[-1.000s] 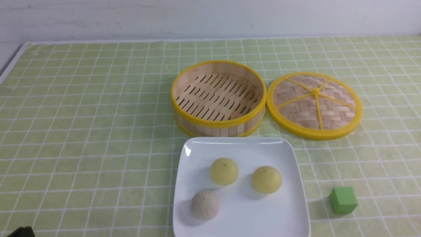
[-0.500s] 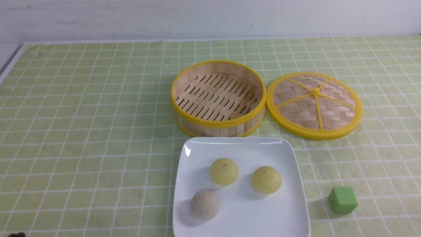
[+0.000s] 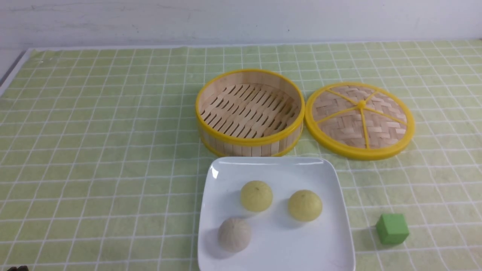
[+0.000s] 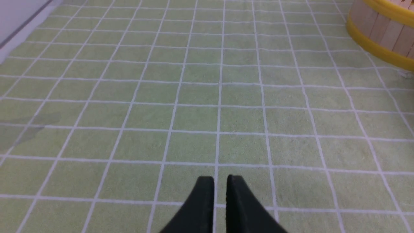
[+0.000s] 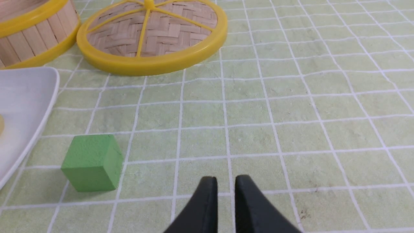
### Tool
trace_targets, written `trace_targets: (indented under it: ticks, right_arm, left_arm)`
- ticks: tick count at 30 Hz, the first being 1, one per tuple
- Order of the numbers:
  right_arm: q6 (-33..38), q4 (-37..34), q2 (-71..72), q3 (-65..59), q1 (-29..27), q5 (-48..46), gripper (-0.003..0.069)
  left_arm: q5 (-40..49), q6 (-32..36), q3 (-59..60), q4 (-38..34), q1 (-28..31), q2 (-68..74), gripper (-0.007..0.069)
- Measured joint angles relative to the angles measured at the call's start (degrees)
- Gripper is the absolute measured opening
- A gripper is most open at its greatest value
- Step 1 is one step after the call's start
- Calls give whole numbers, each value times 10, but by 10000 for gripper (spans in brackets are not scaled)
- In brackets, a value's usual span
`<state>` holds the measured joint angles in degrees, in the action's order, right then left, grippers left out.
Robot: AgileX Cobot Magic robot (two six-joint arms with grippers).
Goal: Put the steamed buns into the plate on the green tablecloth.
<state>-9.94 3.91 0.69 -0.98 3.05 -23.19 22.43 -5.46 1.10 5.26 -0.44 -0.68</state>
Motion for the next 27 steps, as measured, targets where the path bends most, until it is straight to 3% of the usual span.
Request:
trace_targets:
  ticks: [27]
  right_arm:
    - [0,0,0,0,0,0,125]
  left_arm:
    - [0,0,0,1,0,0,110]
